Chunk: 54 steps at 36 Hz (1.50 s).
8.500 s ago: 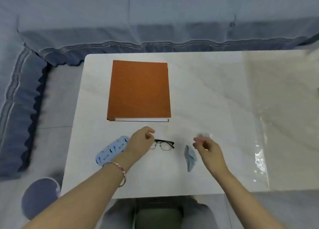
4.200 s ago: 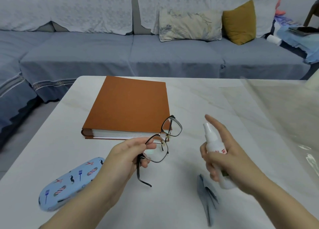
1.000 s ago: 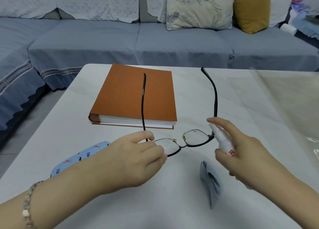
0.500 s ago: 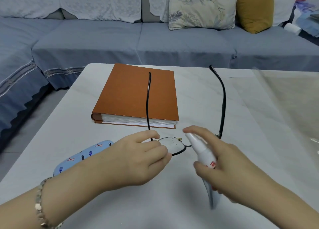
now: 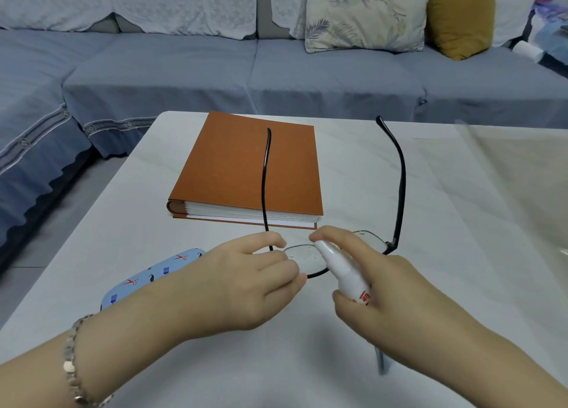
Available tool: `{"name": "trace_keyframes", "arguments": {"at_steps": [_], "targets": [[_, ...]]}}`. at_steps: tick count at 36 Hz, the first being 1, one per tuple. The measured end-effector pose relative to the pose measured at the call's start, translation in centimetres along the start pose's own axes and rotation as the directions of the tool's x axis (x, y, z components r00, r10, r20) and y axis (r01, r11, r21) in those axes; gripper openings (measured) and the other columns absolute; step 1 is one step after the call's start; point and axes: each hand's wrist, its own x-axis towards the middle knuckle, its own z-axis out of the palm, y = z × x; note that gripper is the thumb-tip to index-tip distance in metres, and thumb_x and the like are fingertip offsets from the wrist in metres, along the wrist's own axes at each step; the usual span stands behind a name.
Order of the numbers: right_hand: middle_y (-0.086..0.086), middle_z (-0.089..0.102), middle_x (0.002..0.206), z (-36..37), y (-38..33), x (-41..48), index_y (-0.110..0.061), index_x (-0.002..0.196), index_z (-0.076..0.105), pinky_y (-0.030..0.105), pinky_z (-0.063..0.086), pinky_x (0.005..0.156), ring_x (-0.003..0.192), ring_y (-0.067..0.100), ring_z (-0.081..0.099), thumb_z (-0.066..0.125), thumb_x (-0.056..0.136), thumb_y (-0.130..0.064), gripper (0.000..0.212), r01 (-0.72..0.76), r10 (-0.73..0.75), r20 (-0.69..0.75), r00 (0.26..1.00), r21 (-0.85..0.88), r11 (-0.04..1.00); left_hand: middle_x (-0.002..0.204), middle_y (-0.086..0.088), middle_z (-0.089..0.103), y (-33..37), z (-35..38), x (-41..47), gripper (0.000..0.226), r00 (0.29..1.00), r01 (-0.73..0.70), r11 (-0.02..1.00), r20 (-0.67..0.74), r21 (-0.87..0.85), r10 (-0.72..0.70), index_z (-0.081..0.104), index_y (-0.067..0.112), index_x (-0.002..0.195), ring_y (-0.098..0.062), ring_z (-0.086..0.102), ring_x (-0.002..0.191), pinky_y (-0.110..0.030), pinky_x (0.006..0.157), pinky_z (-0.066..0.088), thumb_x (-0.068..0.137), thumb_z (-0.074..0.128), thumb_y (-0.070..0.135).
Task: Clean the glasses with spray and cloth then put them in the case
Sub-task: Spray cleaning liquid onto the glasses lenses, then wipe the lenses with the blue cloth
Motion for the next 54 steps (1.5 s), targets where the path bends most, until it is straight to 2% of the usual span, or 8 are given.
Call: {"name": "trace_keyframes", "arguments": {"at_steps": [6,14,17,22,35,42,46,54], "targets": [[-0.041,0.050,0.069,0.1,1.5,0.6,-0.062,0.103,0.022,0.016,0.039,0.058,0.060,-0.003,0.048,0.045,0.080,-0.015,0.057,-0.035,0.028,-0.087,0.996,-0.082,0.996,0.061,-0.001,0.061,0.2,-0.1,-0.2,0.013,1.000,0.012,1.000,0.007,-0.005,-0.012,0.067,0.005,0.090,-0.018,0.053,0.053,-0.034,0.083,0.048,0.083,0.055,0.003],[0.005,0.060,0.062,-1.7,4.7,-1.3,-0.074,0.112,0.023,0.023,0.045,0.046,0.052,0.012,0.058,0.055,0.080,-0.026,0.066,-0.152,0.164,-0.294,0.942,0.066,0.986,0.085,0.006,0.053,0.1,0.3,-0.9,0.031,0.941,0.338,0.924,0.094,-0.177,-0.326,0.054,0.015,0.110,-0.021,0.046,0.077,-0.026,0.072,0.043,0.086,0.039,0.001],[0.005,0.061,0.078,-1.7,6.8,-1.6,-0.065,0.122,0.019,0.036,0.048,0.064,0.068,0.018,0.061,0.045,0.082,-0.034,0.057,-0.094,0.169,-0.416,0.894,0.196,0.976,0.082,0.012,0.043,-0.1,0.3,-0.6,0.024,0.804,0.584,0.724,0.140,-0.366,-0.578,0.066,0.016,0.102,-0.009,0.043,0.074,-0.012,0.071,0.032,0.081,0.055,0.012],[-0.007,0.051,0.086,0.0,10.9,0.6,-0.040,0.117,0.035,0.010,0.040,0.061,0.073,0.016,0.052,0.046,0.091,-0.008,0.042,-0.086,0.263,-0.518,0.814,0.341,0.936,0.086,0.008,0.060,0.4,-0.5,1.3,0.028,0.427,0.758,0.162,0.294,-0.632,-0.855,0.071,0.033,0.083,0.002,0.057,0.079,-0.003,0.070,0.038,0.077,0.067,0.006],[0.006,0.054,0.114,3.4,15.7,2.8,-0.013,0.131,0.038,0.027,0.040,0.076,0.104,0.027,0.054,0.061,0.084,-0.013,0.052,-0.278,0.538,-0.472,0.698,0.513,0.812,0.055,0.011,0.071,0.9,-0.6,2.0,0.030,0.171,0.598,-0.350,0.542,-0.721,-0.823,0.070,0.022,0.077,0.000,0.064,0.053,-0.006,0.057,0.047,0.074,0.065,-0.007],[0.005,0.034,0.142,1.2,11.0,2.6,-0.014,0.135,0.033,0.020,0.022,0.109,0.130,0.015,0.026,0.073,0.071,-0.013,0.075,0.016,-0.033,-0.667,0.744,-0.031,0.999,0.057,0.001,0.070,0.8,-0.6,1.3,0.024,0.190,0.497,-0.480,0.630,-0.723,-0.753,0.072,0.018,0.081,-0.006,0.063,0.057,-0.012,0.062,0.049,0.072,0.067,-0.004],[-0.026,0.021,0.144,0.0,7.5,3.7,-0.059,0.125,0.013,0.015,0.026,0.107,0.129,-0.007,0.029,0.081,0.063,-0.024,0.099,0.130,-0.053,-0.326,0.944,0.217,0.967,0.060,-0.001,0.069,0.5,-0.6,0.8,0.019,0.239,0.454,-0.543,0.684,-0.706,-0.689,0.076,0.017,0.072,-0.009,0.062,0.056,-0.015,0.063,0.050,0.058,0.066,0.009],[-0.021,0.055,0.111,-0.1,6.1,5.5,-0.046,0.111,0.046,0.008,0.038,0.093,0.106,-0.003,0.050,0.080,0.063,-0.026,0.063,0.169,-0.143,-0.165,0.976,0.158,0.973,0.061,-0.005,0.066,-0.4,-0.5,-0.5,0.020,0.285,0.466,-0.613,0.764,-0.638,-0.578,0.075,0.010,0.074,-0.014,0.060,0.056,-0.023,0.071,0.052,0.059,0.063,0.006]]}}
